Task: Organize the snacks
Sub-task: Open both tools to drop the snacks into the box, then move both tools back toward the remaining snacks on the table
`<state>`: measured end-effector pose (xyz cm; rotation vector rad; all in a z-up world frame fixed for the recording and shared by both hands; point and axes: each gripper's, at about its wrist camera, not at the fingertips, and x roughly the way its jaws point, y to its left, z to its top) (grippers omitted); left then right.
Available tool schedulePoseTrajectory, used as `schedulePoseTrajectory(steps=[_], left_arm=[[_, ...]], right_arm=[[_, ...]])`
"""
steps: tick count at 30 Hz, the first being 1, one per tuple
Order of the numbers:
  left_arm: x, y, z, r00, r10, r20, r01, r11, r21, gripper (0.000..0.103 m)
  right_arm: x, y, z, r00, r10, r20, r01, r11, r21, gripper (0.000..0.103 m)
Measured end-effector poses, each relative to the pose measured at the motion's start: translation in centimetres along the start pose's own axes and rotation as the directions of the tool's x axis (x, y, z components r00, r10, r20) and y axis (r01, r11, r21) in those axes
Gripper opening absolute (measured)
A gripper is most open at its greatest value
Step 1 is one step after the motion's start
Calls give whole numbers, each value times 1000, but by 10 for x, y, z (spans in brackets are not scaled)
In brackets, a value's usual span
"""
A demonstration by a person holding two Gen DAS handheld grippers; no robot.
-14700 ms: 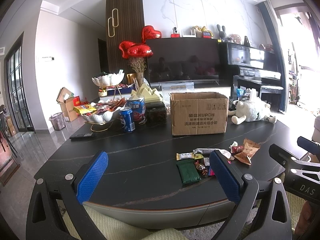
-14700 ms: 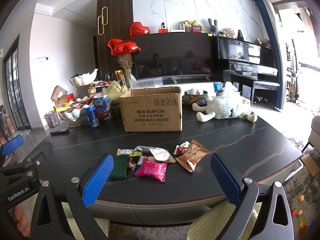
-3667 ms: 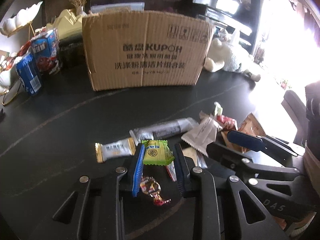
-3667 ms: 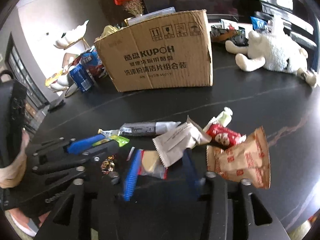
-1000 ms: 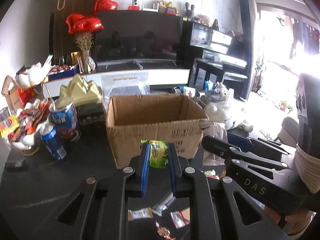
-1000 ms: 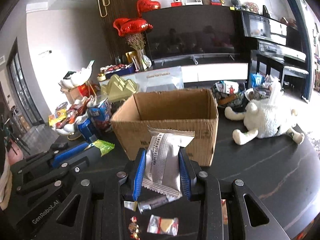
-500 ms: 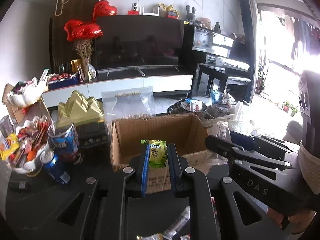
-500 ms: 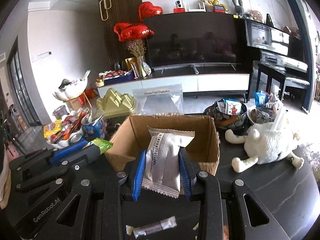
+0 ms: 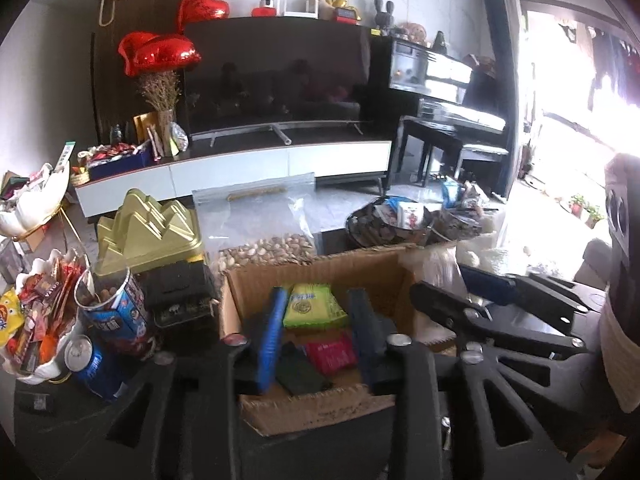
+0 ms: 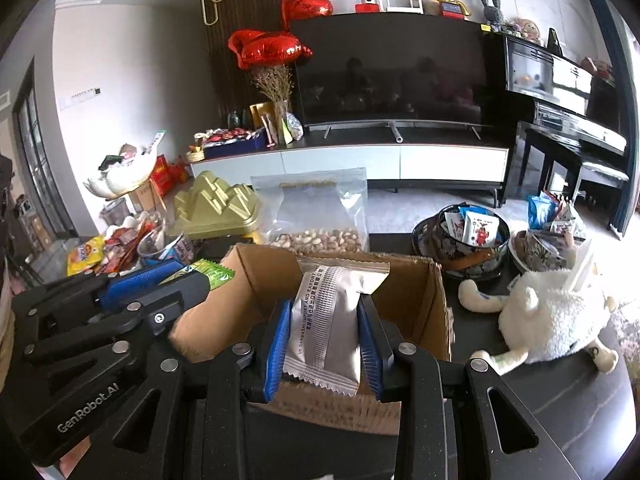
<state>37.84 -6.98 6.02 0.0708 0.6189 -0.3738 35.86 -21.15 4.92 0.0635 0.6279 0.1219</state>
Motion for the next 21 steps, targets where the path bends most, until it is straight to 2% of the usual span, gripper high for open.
schedulePoseTrajectory(steps=[1,2,5,9,21], left_arm=[[1,2,0,1000,11,-2,-11,1000,-6,42],[1,4,-1,1000,21,-2,-21,1000,-11,45],[-3,6,-8,999,45,-9,-45,999,-23,52],[-18,0,-20,999,50,-7,-50,999,-4,53],[-89,-33,-46,998,19,60,-21,999,31,59]], right_arm=[[2,-1,1,1000,-19,-4,19,1000,-3,48],[2,-2,-1,999,-39,-1,39,999,0,50],[1,-4,-7,998,-51,-21,51,999,8,50],[-12,-8,-19,998,-47,-30,48,998,31,55],[-87,0,-51,998,-49,44,48,999,20,66]])
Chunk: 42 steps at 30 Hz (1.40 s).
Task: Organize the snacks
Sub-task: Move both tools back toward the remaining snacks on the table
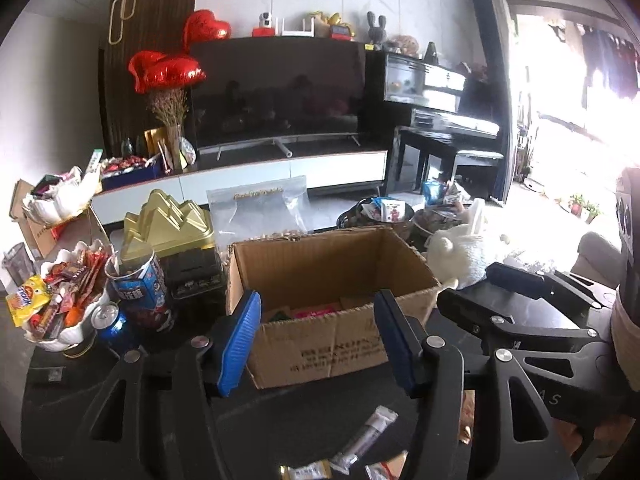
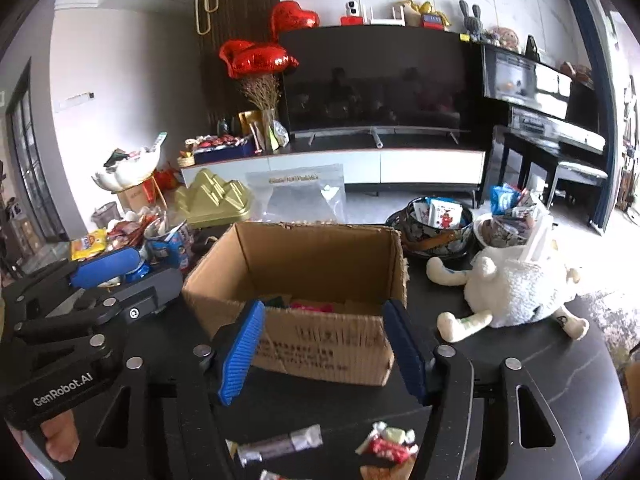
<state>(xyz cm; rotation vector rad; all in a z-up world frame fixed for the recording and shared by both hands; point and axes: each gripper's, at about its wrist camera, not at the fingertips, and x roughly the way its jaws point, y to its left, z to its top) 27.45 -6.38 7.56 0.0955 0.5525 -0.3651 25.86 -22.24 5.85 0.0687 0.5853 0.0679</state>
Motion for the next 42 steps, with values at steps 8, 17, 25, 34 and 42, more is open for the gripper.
schedulePoseTrajectory(steps=[8,17,25,34,42], left_arm=[[-42,-14,-25,1000,14,18,-14,1000,-2,61],[-60,-22,-68,1000,-2,-29,2,1000,-10,61],[-61,-26,-112,996,6,-91,-6,1000,1,61],[-43,-23,-154,981,-19,-192,14,1000,-25,61],[-19,-23,-178,966,-46,-254,37,999,-38,59]], right_arm=[[-35,1,-26,1000,25,16,-26,1000,17,66],[-52,5,-71,999,36,5,-36,999,-7,66],[-53,14,-111,998,53,-22,-54,998,-41,66],[-36,21,-147,991,88,-104,-93,994,-49,66],[-10,13,-169,980,87,-180,-91,996,-15,66]])
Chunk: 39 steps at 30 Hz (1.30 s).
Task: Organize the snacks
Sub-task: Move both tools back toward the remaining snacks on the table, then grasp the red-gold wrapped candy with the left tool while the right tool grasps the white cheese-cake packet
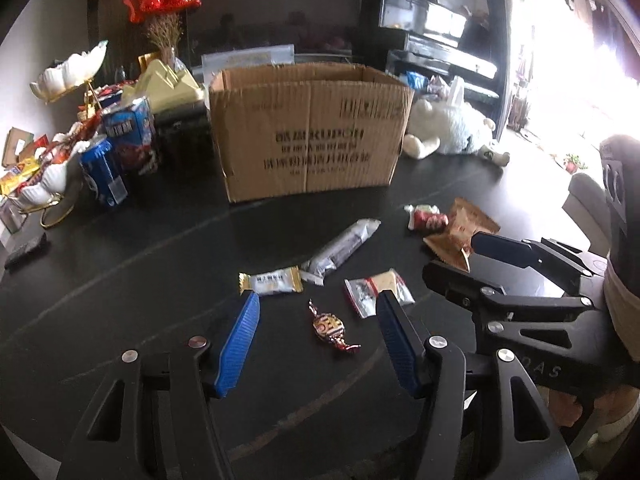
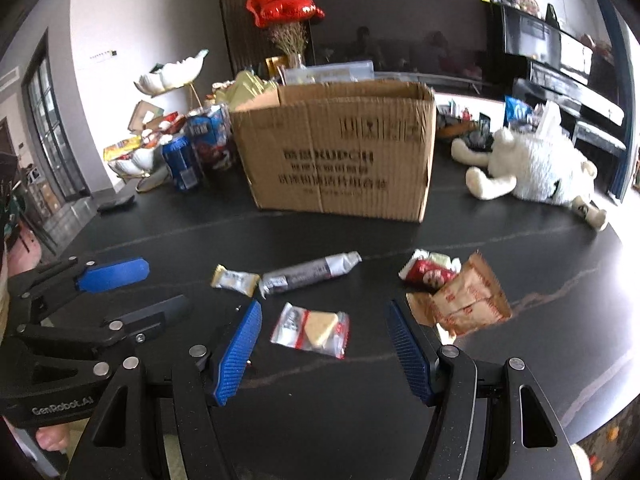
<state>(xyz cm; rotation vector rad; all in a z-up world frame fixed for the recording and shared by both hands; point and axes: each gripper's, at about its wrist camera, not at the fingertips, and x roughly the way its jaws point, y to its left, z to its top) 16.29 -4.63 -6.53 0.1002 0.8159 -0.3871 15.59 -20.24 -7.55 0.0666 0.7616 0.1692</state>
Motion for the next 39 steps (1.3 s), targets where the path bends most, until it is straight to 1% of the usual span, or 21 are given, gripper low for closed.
schedulePoseTrajectory(steps=[4,10,13,16,20,27,29,39], left_arm=[[14,0,-6,999,-19,-27,19,1000,-1,56],[33,2,-13,997,-41,-64,39,999,-26,51],[40,2,-14,995,-60,-78,57,998,-36,45],[48,4,-15,995,-64,-81,61,997,-45,41],[57,4,-17,991,-79,-107,74,996,-47,30],[68,5,-20,989,-72,-126,66,997,-45,29],[70,5,-21,989,-75,-129,69,997,-46,26],[66,15,-20,991,-78,-107,71,995,-71,26]], right_arm=[[10,-5,-5,1000,3,-31,-2,1000,17,66],[22,-8,-13,998,5,-64,-3,1000,29,66],[27,-9,-15,997,9,-76,-6,999,37,66],[31,-11,-16,996,11,-84,-7,999,51,66],[36,-12,-17,996,20,-91,-14,998,60,66],[43,-10,-20,994,27,-104,-20,998,60,66],[45,-9,-20,994,25,-108,-19,998,57,66],[58,-4,-16,992,22,-124,-15,998,54,66]])
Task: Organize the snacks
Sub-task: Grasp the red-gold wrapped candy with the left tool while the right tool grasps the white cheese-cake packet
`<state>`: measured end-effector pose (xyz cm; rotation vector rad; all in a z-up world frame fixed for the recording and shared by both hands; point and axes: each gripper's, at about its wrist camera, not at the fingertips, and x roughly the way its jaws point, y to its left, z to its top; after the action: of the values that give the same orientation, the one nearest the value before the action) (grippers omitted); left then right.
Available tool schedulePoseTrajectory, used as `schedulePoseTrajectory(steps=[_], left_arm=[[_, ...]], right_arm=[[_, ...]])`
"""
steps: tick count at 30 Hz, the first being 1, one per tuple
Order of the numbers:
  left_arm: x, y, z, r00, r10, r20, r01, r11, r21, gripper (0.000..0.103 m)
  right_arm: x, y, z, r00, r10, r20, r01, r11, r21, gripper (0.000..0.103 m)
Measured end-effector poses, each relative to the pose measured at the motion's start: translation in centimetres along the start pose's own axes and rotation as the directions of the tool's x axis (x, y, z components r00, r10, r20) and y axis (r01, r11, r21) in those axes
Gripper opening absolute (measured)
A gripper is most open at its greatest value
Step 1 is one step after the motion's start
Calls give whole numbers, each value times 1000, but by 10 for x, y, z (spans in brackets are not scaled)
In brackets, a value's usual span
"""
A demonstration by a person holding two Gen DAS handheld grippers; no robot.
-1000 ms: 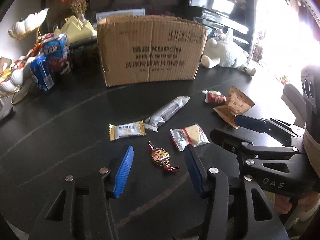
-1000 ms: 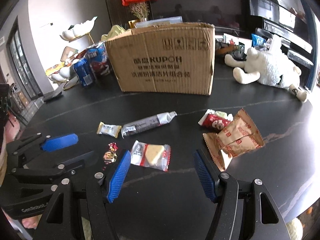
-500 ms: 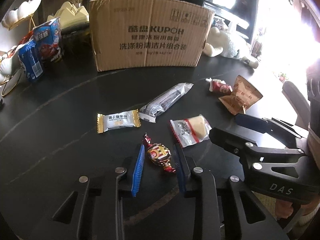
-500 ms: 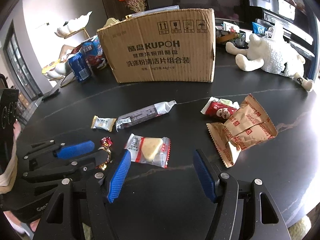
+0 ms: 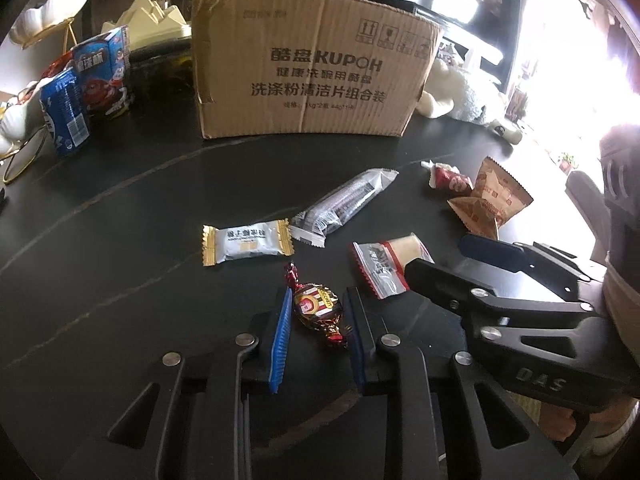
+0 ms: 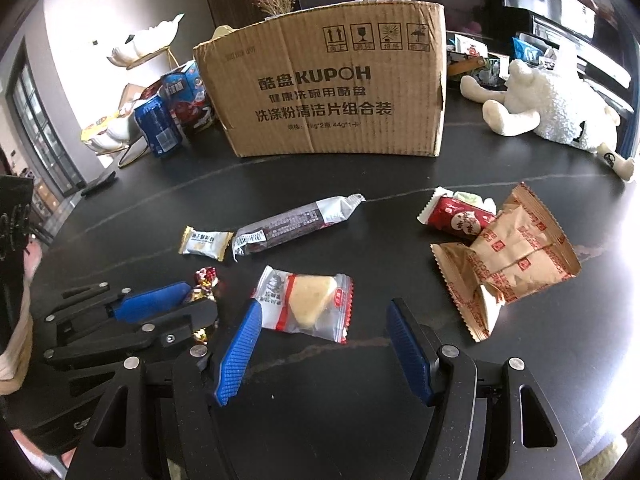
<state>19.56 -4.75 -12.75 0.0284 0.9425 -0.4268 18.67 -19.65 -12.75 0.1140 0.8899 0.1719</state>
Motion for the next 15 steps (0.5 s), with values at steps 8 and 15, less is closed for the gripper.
schedulePoseTrajectory(steps=[8,15], left_arm=[[-5,1,1,1000,-4,20,4,1000,-6,26],[-7,6,0,999,4,35,-4,1000,-17,26]], right_arm=[[12,5,3,1000,-27,-1,27,999,-27,66],[19,9,4,999,-34,15,35,998,-57,66]])
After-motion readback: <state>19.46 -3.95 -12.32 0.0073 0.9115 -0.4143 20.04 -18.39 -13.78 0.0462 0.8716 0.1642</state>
